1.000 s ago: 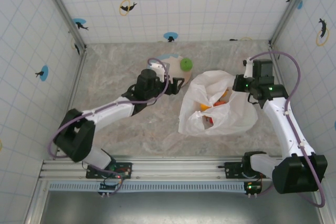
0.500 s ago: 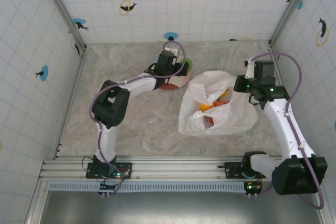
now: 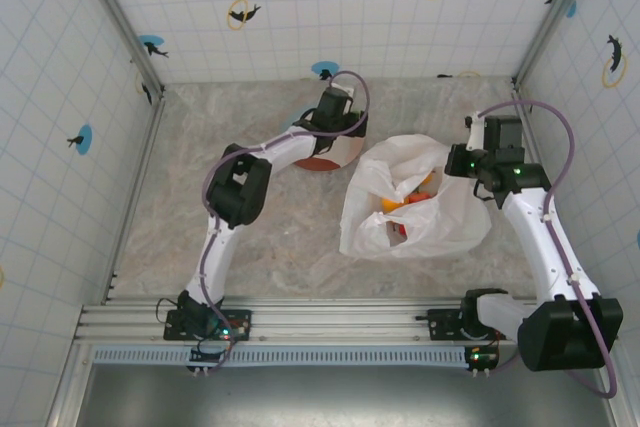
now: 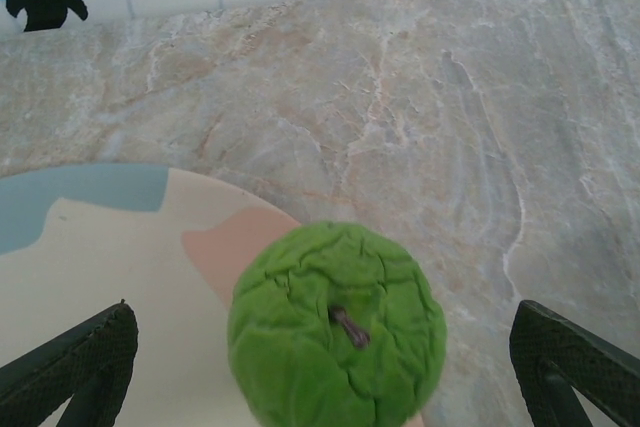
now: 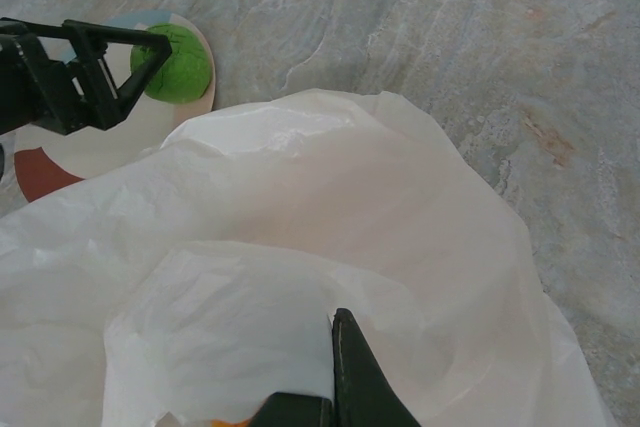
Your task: Place the fruits into the plastic bag
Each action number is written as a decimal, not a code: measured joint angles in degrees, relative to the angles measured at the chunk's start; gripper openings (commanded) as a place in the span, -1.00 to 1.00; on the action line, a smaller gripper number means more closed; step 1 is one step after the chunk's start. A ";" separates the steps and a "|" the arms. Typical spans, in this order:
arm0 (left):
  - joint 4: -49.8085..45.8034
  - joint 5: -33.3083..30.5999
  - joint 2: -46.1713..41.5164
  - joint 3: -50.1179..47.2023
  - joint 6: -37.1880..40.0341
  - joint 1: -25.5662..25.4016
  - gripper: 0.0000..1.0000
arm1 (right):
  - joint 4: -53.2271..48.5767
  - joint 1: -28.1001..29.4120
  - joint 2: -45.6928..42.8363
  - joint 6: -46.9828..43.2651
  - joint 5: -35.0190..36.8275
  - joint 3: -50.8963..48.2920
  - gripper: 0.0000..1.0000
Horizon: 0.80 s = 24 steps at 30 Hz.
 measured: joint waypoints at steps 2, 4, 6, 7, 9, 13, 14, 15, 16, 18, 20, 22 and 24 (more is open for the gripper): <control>-0.66 -0.09 1.64 1.57 0.07 0.00 0.95 | 0.00 0.00 0.04 0.00 0.02 -0.02 -1.00; -1.11 -0.11 2.91 2.58 0.26 0.00 0.95 | 0.02 0.00 0.04 -0.02 0.00 -0.02 -1.00; -1.55 -0.28 4.04 3.39 0.68 0.00 0.94 | -0.02 0.00 0.04 0.00 0.00 0.00 -1.00; -1.73 -0.28 4.59 3.78 0.92 0.00 0.91 | 0.02 0.00 0.04 0.00 0.02 0.00 -1.00; -1.86 -0.28 5.46 4.39 1.31 0.00 0.84 | 0.00 -0.02 0.04 0.00 0.00 0.00 -1.00; -2.01 -0.24 6.62 5.73 1.55 0.00 0.62 | 0.00 -0.04 0.04 0.04 -0.17 0.00 -1.00; -2.01 -0.20 6.86 6.03 1.57 0.00 0.55 | 0.00 -0.04 0.04 0.07 -0.28 0.00 -1.00; -2.01 -0.15 7.02 6.21 1.60 0.00 0.50 | 0.02 -0.04 0.04 0.04 -0.44 0.00 -1.00; -2.01 0.00 7.15 6.34 1.81 0.00 0.45 | 0.02 -0.04 0.04 0.04 -0.50 -0.02 -1.00; -2.03 0.11 7.28 6.51 2.05 0.00 0.35 | 0.02 -0.04 0.04 0.09 -0.61 -0.02 -1.00; -2.05 0.17 7.30 6.67 2.56 0.00 0.29 | 0.07 -0.04 0.04 0.20 -0.72 -0.07 -1.00; -2.08 0.20 7.30 6.75 2.82 0.00 0.25 | 0.33 -0.04 0.04 0.24 -0.79 -0.22 -1.00; -2.12 0.20 7.30 6.75 2.84 0.00 0.22 | 0.37 -0.04 0.04 0.28 -0.81 -0.31 -1.00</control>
